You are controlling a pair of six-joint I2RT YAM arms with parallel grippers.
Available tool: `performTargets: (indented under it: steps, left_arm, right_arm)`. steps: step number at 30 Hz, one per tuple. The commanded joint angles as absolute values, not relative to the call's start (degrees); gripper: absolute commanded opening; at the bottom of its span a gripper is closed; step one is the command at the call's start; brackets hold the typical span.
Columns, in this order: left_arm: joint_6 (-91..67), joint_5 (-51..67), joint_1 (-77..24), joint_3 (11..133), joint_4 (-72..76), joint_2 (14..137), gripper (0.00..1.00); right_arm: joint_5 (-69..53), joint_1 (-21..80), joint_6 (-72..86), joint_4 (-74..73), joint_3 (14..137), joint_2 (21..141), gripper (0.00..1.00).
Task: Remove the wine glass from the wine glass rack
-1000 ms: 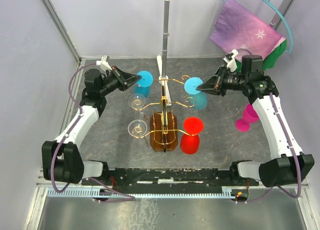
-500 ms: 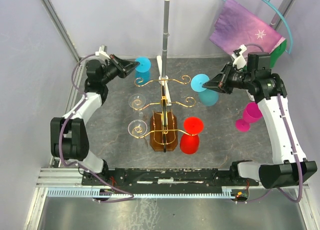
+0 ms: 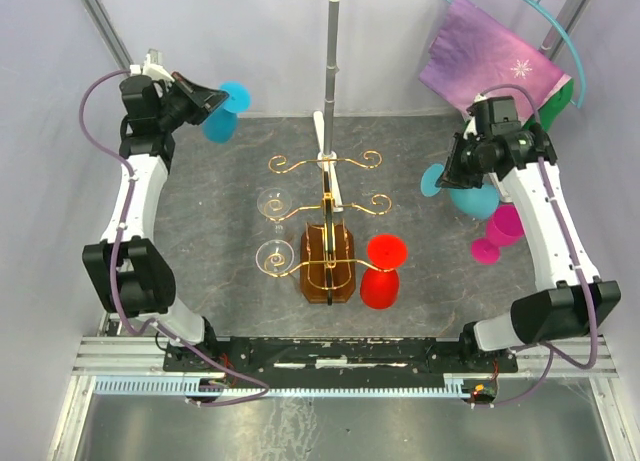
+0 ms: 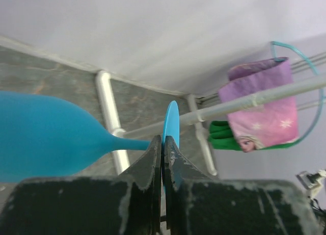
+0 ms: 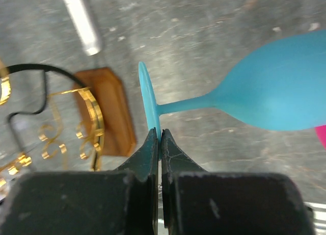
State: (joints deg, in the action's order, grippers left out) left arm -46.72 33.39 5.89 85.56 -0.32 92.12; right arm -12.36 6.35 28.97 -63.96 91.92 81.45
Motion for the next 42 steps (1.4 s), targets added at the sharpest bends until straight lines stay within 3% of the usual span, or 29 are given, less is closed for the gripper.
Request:
performTargets:
  steps: [1, 30, 42]
  left_arm:
    - [-35.8, 29.4, 7.4, 88.8, -13.0, 91.2, 0.03]
    - [-32.8, 26.9, 7.9, 83.2, -16.6, 86.5, 0.03]
    - [-32.1, 27.3, 8.9, 83.2, -17.4, 86.2, 0.03]
  right_arm:
    - [9.7, 11.1, 23.3, -67.5, 96.9, 83.8, 0.01]
    - [51.8, 16.9, 12.7, -61.9, 98.0, 111.1, 0.01]
    - [55.3, 17.4, 18.0, -62.3, 97.0, 120.5, 0.00]
